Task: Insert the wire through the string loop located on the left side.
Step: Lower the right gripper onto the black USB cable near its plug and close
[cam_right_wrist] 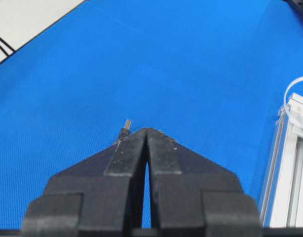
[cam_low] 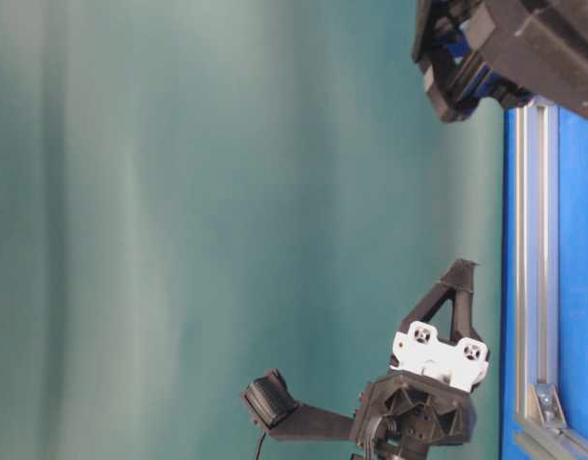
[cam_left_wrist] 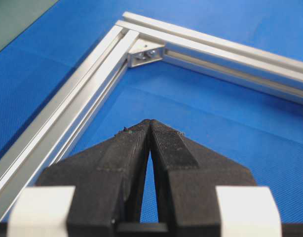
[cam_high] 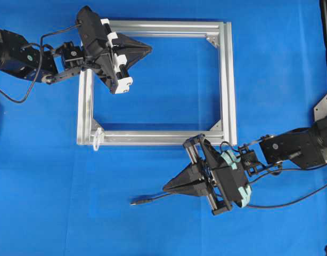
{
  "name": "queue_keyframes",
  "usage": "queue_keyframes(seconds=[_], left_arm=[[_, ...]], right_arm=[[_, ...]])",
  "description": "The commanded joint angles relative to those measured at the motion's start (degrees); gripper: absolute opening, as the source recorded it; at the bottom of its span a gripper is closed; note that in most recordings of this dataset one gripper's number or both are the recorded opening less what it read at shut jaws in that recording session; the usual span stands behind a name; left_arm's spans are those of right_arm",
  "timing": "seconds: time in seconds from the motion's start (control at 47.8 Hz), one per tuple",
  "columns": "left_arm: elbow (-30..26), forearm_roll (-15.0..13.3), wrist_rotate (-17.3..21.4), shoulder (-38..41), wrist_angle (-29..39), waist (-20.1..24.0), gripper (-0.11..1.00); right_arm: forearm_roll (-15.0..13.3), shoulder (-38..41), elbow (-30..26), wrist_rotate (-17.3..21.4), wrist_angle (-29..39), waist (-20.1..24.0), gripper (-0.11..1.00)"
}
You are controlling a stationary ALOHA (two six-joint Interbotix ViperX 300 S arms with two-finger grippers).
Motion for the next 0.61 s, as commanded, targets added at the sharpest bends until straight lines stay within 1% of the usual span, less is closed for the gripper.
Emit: queue_keyframes(seconds=[0.0, 0.063, 0.272, 0.544, 0.586], left_arm=[[-0.62, 0.97, 0.53, -1.76, 1.32, -0.35, 0.03], [-0.53, 0.97, 0.53, -1.85, 1.58, -0.26, 0.03], [-0.79, 0.97, 0.53, -1.76, 1.49, -0.26, 0.03], [-0.7, 1.05, 0.44, -1.85, 1.49, -0.26, 0.03], [-0.7, 1.05, 0.44, -1.85, 1.49, -0.26, 0.03]], right_arm=[[0.09, -1.93, -0.97, 0.88, -0.18, 0.35, 0.01], [0.09, -1.93, -1.41, 1.23, 0.79, 0.44, 0.0], [0.0, -1.67, -2.37, 4.48, 4.39, 0.44, -0.01], [0.09, -1.58, -2.2, 5.8, 4.39, 1.14, -0.01], [0.09, -1.58, -2.2, 5.98, 4.39, 1.23, 0.02]])
